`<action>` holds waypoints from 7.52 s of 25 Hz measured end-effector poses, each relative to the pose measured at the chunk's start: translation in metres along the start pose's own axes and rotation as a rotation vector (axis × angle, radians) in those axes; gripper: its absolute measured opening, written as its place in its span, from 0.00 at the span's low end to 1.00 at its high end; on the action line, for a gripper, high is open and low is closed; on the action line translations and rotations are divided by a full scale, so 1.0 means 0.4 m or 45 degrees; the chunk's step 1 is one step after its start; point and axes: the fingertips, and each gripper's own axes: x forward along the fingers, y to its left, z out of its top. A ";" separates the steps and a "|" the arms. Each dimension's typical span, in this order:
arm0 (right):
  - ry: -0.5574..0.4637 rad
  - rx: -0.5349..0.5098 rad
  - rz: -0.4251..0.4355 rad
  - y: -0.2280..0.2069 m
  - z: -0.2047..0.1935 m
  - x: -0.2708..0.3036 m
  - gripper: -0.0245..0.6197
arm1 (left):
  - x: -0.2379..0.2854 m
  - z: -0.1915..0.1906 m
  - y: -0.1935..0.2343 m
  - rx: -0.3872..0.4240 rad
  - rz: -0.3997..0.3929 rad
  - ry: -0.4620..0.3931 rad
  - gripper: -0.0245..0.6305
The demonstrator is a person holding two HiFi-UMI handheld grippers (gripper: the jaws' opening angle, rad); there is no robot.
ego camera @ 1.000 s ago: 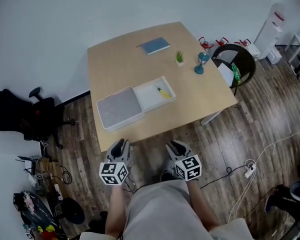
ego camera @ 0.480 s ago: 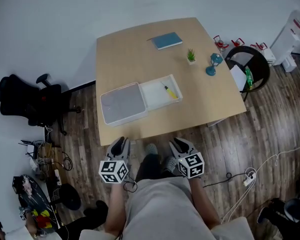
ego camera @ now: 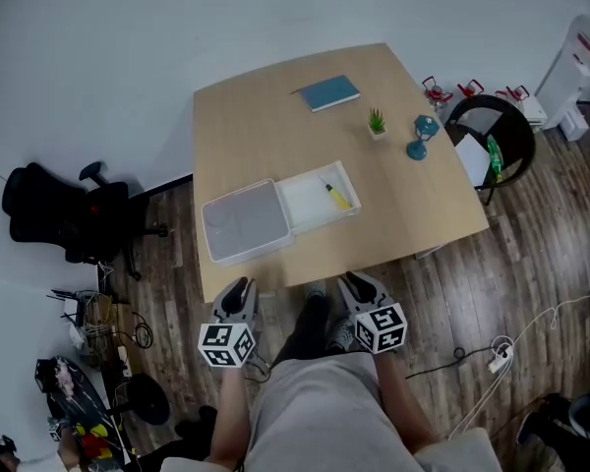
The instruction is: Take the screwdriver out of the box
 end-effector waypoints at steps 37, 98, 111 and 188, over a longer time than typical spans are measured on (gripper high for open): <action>0.169 -0.002 -0.164 -0.291 0.160 0.321 0.15 | 0.454 0.186 0.112 -0.049 -0.119 0.028 0.14; 1.278 -0.437 -0.327 -0.461 -0.039 0.706 0.15 | 0.795 0.106 0.145 -0.162 -0.611 0.278 0.14; 1.440 -0.649 -0.353 -0.456 -0.076 0.724 0.18 | 0.788 0.111 0.144 -0.148 -0.642 0.283 0.14; 0.094 -0.131 -0.296 -0.132 0.125 0.164 0.16 | 0.308 0.074 -0.117 -0.034 -0.463 0.072 0.12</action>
